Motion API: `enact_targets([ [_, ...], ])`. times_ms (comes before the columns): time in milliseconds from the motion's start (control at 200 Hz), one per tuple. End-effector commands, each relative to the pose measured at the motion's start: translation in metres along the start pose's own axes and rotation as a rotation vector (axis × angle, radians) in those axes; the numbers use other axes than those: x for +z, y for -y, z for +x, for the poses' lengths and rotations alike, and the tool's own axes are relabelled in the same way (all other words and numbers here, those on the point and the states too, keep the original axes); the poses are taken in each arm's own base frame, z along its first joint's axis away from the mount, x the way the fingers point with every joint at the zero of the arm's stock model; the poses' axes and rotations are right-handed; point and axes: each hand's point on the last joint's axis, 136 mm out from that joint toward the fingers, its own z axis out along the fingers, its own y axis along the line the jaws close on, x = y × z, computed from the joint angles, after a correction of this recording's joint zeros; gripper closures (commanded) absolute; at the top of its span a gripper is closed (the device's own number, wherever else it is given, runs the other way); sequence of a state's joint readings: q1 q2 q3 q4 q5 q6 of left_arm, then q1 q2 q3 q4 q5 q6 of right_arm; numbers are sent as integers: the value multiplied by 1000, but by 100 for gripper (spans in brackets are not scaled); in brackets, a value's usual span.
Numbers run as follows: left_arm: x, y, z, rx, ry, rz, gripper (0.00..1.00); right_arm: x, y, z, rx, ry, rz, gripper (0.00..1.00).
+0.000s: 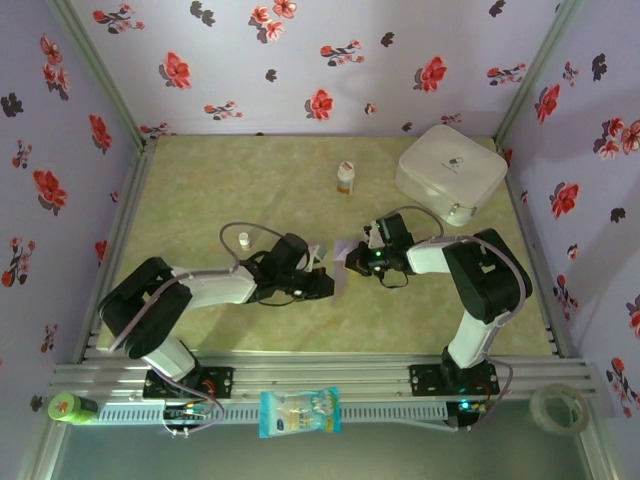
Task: Fold a paper plane with a square sheet of paper (pick it up from the middle)
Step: Fold the wing for the fifth time at the center of the table.
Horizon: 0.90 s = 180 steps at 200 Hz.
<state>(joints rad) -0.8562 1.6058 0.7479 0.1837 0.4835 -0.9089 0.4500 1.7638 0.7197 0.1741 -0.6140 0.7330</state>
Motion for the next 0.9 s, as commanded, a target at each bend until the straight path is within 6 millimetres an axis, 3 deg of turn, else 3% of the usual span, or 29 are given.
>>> enact_targets([
  [0, 9, 12, -23, 23, 3, 13, 97, 12, 46, 13, 62, -13, 169, 95],
  [225, 36, -1, -38, 20, -32, -72, 97, 11, 44, 12, 60, -9, 164, 94],
  [405, 43, -18, -41, 37, -43, -155, 98, 10, 41, 11, 59, -5, 158, 94],
  [690, 47, -53, -30, 32, -68, -259, 99, 10, 36, 9, 55, -3, 144, 93],
  [895, 43, -71, -16, 18, -88, -301, 99, 3, 20, 2, 39, 14, 108, 89],
])
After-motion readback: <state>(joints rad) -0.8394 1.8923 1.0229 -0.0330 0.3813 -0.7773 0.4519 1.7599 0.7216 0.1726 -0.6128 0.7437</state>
